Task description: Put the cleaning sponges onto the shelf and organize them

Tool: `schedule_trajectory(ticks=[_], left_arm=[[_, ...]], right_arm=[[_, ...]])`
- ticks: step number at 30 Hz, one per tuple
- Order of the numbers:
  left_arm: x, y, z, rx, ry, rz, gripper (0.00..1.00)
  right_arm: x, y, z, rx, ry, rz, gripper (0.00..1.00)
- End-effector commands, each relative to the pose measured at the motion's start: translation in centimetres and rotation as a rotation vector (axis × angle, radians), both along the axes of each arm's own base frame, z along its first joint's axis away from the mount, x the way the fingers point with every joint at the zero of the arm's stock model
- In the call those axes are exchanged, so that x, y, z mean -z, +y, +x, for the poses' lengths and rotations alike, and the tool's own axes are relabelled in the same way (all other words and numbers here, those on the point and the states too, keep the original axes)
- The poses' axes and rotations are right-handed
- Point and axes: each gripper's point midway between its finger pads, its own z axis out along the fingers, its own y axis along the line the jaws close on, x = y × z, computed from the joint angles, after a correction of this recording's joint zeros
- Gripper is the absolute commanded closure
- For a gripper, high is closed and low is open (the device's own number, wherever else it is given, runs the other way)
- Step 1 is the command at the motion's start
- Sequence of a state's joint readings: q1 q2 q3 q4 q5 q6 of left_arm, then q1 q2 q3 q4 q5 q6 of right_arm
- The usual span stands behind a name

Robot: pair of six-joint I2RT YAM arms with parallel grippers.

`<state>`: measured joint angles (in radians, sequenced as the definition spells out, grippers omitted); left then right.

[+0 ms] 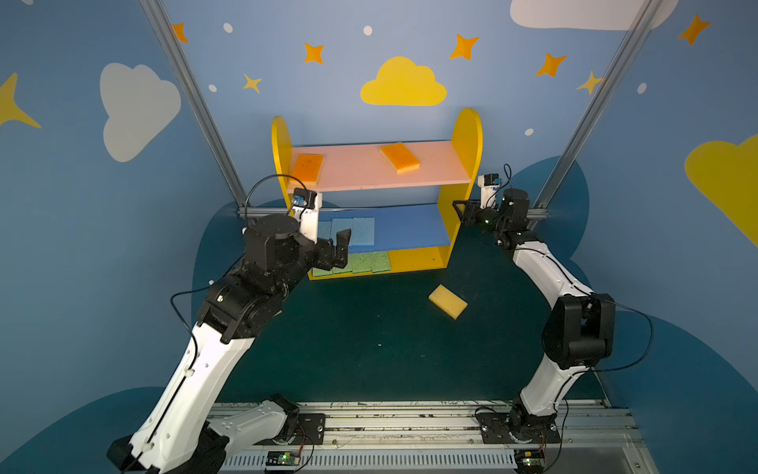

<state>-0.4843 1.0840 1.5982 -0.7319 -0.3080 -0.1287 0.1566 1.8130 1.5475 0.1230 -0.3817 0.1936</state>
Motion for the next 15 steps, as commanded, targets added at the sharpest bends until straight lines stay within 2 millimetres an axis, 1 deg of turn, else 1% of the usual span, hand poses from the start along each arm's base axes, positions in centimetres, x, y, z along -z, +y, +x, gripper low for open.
schedule_trajectory(ticks=[1,5,7,11,15], left_arm=[[0.1,2.2,-0.6,-0.073,-0.013,-0.041,0.00],[0.6,3.2,-0.8,-0.091,0.005,-0.062,0.00],[0.7,3.2,-0.7,-0.087,0.012,-0.070,0.00],[0.8,3.2,-0.5,-0.082,0.022,-0.075,0.00],[0.9,3.5,-0.7,-0.086,0.021,-0.080,0.00]], right_arm=[[-2.0,-0.6,1.2,0.029,-0.093,0.006,0.58],[-2.0,-0.3,0.7,0.032,-0.134,0.010,0.79],[-1.9,-0.2,0.4,0.038,-0.137,0.008,0.85],[-1.9,0.2,-0.1,0.034,-0.133,0.009,0.95],[-2.8,0.7,-1.1,0.030,-0.130,0.019,0.97]])
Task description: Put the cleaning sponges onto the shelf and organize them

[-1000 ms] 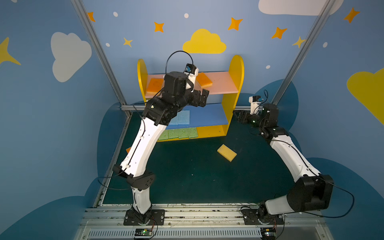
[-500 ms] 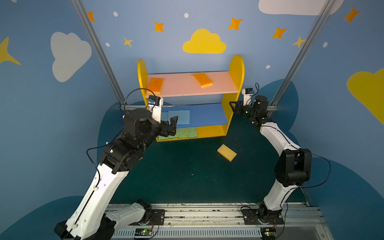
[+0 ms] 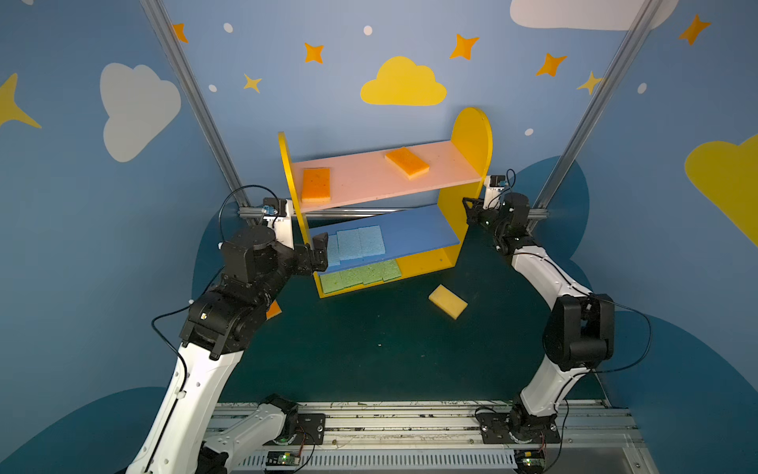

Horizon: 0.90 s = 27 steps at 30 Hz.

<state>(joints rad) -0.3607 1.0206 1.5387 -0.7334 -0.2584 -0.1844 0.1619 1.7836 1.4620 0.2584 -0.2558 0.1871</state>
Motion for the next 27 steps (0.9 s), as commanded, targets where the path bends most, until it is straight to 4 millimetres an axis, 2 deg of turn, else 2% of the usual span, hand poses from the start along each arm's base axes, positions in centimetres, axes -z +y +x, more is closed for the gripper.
schedule_trajectory(ticks=[1,8,16,21,27], left_arm=[[0.2,0.1,-0.4,0.008,0.006,-0.015,0.00],[-0.4,0.0,-0.7,0.022,-0.008,-0.020,0.00],[-1.6,-1.2,-0.1,0.078,-0.019,-0.032,0.00],[-2.5,-3.0,1.2,0.142,-0.011,-0.070,0.03],[-4.1,-6.7,3.2,0.246,-0.002,-0.085,0.08]], right_arm=[[-2.6,2.5,-1.9,-0.088,-0.043,0.032,0.97],[-4.4,3.5,-5.2,-0.081,-0.029,0.056,1.00],[-4.8,4.7,-10.3,-0.083,0.045,0.087,1.00],[-4.2,5.6,-13.7,-0.090,0.084,0.120,1.00],[-4.1,6.3,-16.7,-0.102,0.118,0.177,1.00]])
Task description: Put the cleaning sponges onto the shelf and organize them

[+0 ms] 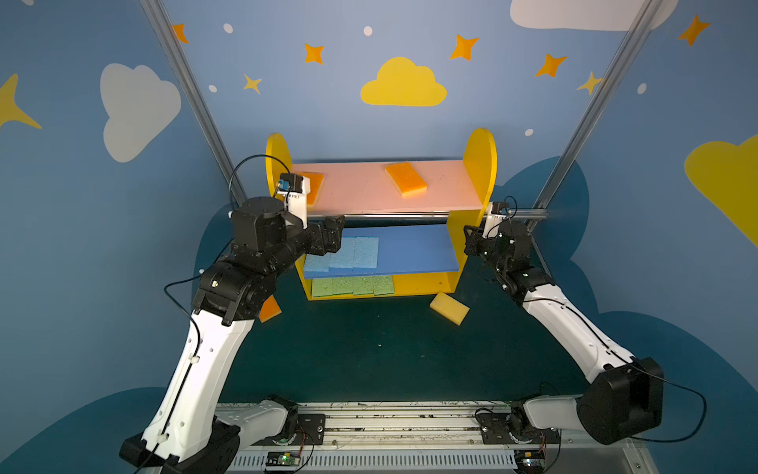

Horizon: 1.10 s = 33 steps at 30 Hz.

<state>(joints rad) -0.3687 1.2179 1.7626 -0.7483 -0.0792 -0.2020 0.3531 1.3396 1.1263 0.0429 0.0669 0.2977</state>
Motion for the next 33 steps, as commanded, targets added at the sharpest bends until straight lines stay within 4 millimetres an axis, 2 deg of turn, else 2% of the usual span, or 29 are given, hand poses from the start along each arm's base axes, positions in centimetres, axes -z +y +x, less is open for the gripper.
schedule_trajectory(ticks=[1,4,6,11,13,15,18,23,29,33], left_arm=[[-1.5,-2.8,0.4,0.087,-0.020,-0.006,0.08],[-1.6,-5.7,1.6,0.135,-0.012,0.037,0.08],[-1.5,-7.3,2.5,0.156,0.003,0.051,0.08],[-1.5,-10.7,4.9,0.178,0.028,0.074,0.09],[-1.4,-12.1,5.9,0.177,0.034,0.086,0.08],[-1.3,-13.7,6.8,0.178,0.033,0.095,0.05],[-0.8,-15.7,8.7,0.152,0.015,0.126,0.03],[0.6,-16.0,11.9,0.056,0.014,0.132,0.04],[2.7,-17.4,14.0,0.038,0.031,0.125,0.05],[4.2,-17.3,14.6,0.015,0.059,0.155,0.08]], right_arm=[[-4.1,5.5,-4.7,-0.246,-0.016,0.191,1.00],[-3.7,6.5,-5.8,-0.284,0.001,0.189,1.00],[-3.4,6.7,-6.3,-0.293,0.011,0.175,0.90],[-3.5,5.9,-7.1,-0.273,-0.002,0.147,0.48],[-3.8,5.7,-7.6,-0.278,-0.010,0.140,0.37],[-3.9,5.5,-8.0,-0.285,-0.010,0.129,0.30],[-3.8,5.3,-8.8,-0.293,-0.013,0.116,0.27],[-3.9,4.7,-10.2,-0.306,-0.025,0.098,0.26],[-3.9,4.3,-10.8,-0.303,-0.045,0.089,0.25],[-3.9,4.2,-11.0,-0.307,-0.046,0.091,0.27]])
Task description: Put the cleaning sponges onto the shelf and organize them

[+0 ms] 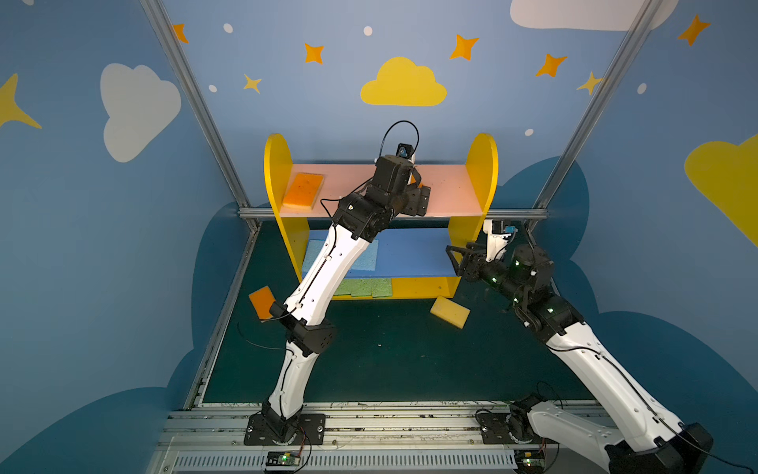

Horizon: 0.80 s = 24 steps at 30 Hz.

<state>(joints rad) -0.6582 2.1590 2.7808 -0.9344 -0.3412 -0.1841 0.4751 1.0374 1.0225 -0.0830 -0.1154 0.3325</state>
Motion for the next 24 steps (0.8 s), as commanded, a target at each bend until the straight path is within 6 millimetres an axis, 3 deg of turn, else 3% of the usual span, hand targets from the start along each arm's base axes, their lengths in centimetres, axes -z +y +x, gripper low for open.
schedule_trajectory(ticks=[1,3,8,24], left_arm=[[0.7,0.6,0.3,-0.038,0.017,0.020,0.09],[1.0,0.7,0.3,-0.040,0.023,0.029,0.15],[0.8,1.0,0.0,-0.048,0.020,0.035,0.40],[-1.2,2.0,-2.7,-0.030,-0.012,0.003,0.59]], right_arm=[[-0.1,-0.1,-0.5,-0.014,-0.014,-0.002,0.27],[-0.1,-0.1,-0.5,-0.012,-0.016,0.000,0.28],[-0.1,-0.1,-0.6,-0.013,-0.018,0.004,0.30],[-0.2,-0.1,-0.5,-0.008,-0.016,0.007,0.32]])
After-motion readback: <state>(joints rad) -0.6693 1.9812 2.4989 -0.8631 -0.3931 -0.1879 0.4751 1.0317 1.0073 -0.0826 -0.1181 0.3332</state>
